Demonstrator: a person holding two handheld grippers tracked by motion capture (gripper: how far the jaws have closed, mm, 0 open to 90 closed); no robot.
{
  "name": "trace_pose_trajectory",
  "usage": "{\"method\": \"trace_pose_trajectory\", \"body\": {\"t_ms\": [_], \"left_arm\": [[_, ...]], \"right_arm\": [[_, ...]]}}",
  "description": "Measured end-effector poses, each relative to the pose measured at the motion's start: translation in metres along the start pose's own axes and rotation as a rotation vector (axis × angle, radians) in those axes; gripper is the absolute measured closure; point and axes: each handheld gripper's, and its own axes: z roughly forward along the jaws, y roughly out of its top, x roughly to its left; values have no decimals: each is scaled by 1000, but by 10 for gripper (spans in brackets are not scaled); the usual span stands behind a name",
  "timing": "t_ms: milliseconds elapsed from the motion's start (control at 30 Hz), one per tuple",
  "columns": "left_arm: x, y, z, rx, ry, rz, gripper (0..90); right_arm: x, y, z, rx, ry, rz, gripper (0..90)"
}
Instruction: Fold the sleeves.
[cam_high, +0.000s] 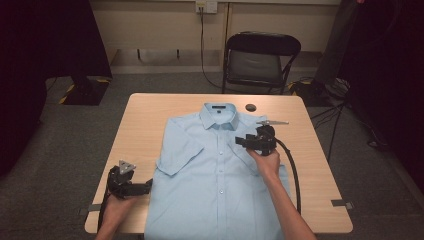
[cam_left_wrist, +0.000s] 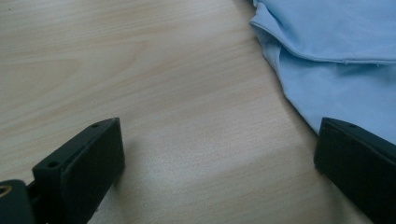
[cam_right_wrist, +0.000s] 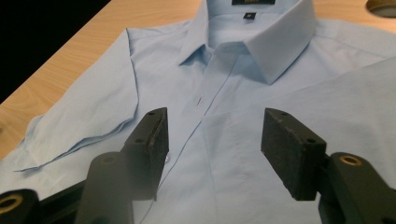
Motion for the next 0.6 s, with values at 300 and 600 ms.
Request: {"method": "trace_pose_trajectory", "body": {"t_ms": [300,600], "left_arm": [[0,0,0,-1,0,-1,12],[0,0,0,-1,2,-3,12]], "right_arm": [[-19,-13,-46,-38,-82,-53,360],[-34,-41,-85,-93,-118,-61,286]]}}
